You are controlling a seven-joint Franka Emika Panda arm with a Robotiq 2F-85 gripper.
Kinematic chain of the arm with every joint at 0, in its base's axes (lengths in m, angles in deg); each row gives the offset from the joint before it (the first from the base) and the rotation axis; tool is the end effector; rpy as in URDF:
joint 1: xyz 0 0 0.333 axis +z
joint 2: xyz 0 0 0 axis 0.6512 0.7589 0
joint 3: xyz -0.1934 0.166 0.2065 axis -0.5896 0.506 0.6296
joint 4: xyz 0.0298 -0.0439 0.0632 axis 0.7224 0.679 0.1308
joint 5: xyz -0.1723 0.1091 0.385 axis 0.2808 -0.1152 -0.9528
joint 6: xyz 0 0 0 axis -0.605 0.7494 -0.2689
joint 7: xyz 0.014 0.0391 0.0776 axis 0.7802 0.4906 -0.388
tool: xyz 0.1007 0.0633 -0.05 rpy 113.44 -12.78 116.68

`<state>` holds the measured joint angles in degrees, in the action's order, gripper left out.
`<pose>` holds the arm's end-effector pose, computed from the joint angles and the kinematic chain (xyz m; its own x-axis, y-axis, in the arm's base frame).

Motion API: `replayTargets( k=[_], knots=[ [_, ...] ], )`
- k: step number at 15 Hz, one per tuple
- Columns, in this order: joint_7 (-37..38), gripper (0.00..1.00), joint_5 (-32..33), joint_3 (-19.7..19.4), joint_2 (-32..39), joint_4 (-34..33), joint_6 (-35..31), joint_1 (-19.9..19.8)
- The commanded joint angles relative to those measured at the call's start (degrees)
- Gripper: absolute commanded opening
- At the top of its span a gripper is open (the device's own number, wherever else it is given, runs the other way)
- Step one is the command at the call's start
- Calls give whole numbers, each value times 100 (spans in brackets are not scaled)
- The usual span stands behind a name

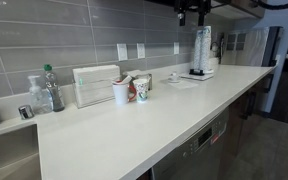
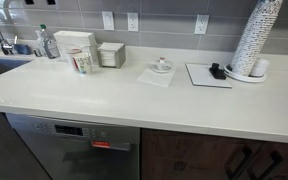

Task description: Place a paper towel in the mug

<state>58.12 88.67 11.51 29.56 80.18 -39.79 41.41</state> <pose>0.4859 0.0224 0.6042 0.9952 0.0635 0.0748 0.0616 -0.9977 0.0265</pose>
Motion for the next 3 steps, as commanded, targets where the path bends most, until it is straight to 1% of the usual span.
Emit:
replayTargets(
  k=[1,3],
  knots=[
    [8,100,8,-18,6,-14,12,24],
    [8,100,8,-18,6,-14,13,24]
  ],
)
